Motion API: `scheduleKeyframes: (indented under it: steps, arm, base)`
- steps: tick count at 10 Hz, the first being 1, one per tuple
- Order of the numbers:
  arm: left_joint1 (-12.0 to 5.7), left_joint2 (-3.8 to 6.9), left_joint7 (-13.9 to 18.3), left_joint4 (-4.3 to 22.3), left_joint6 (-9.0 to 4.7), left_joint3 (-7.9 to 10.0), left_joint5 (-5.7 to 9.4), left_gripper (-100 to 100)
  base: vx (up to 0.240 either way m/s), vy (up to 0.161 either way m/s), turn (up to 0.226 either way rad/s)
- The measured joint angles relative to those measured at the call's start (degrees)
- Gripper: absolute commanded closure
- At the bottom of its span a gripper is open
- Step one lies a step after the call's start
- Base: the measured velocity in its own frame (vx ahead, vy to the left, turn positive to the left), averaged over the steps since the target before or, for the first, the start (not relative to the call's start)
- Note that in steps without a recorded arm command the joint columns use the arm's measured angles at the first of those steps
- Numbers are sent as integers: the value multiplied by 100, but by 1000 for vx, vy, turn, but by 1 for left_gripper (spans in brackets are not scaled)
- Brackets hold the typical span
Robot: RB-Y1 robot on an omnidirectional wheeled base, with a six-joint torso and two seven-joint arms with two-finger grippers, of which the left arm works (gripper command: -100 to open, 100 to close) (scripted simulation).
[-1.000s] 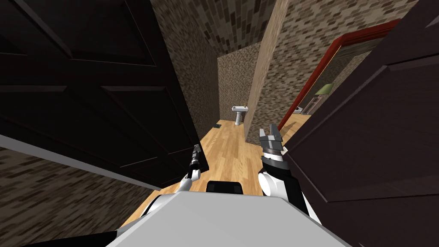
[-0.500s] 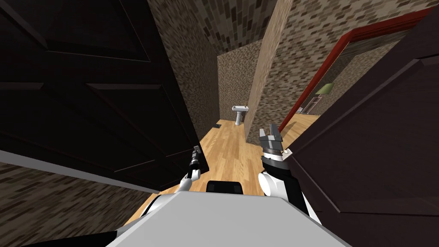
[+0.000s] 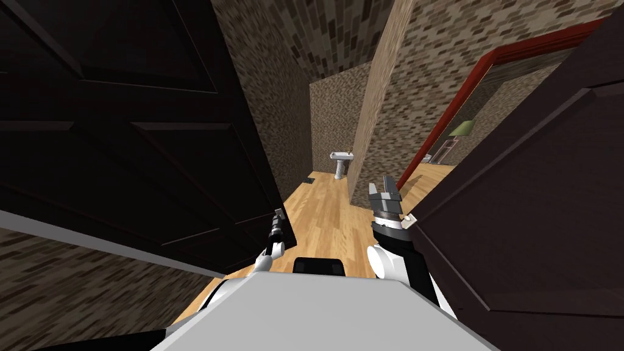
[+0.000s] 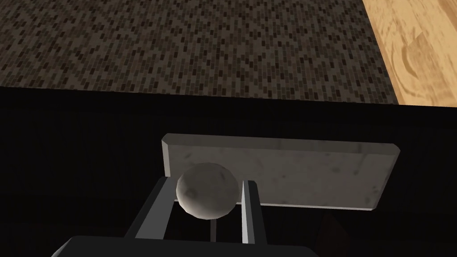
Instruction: Push the door open
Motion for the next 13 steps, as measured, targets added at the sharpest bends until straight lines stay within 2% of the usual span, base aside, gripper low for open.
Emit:
scheduleKeyframes:
  steps: [1,3,4,6,8,9,11,12,13]
  arm:
    - [-93,32,4,194,-76,51,38,100]
    - [-150,66,-20,269,-158,135,96,100]
    - [-86,68,-44,79,-87,151,104,100]
    - [-53,96,-82,55,-22,242,175,100]
    - [-150,160,-80,289,-91,351,258,100]
    - [-128,165,-104,222,-81,389,282,100]
    - [-34,152,-221,6,45,509,365,100]
    - [-149,217,-188,262,-54,547,395,100]
    - [-83,209,-204,143,-30,579,416,100]
  base:
    - [202,3,45]
    - [117,5,11]
    - [131,-18,33]
    - [180,-33,50]
    - [172,-11,42]
    - [163,-19,54]
    - [185,-25,46]
    - [134,7,18]
    - [54,7,11]
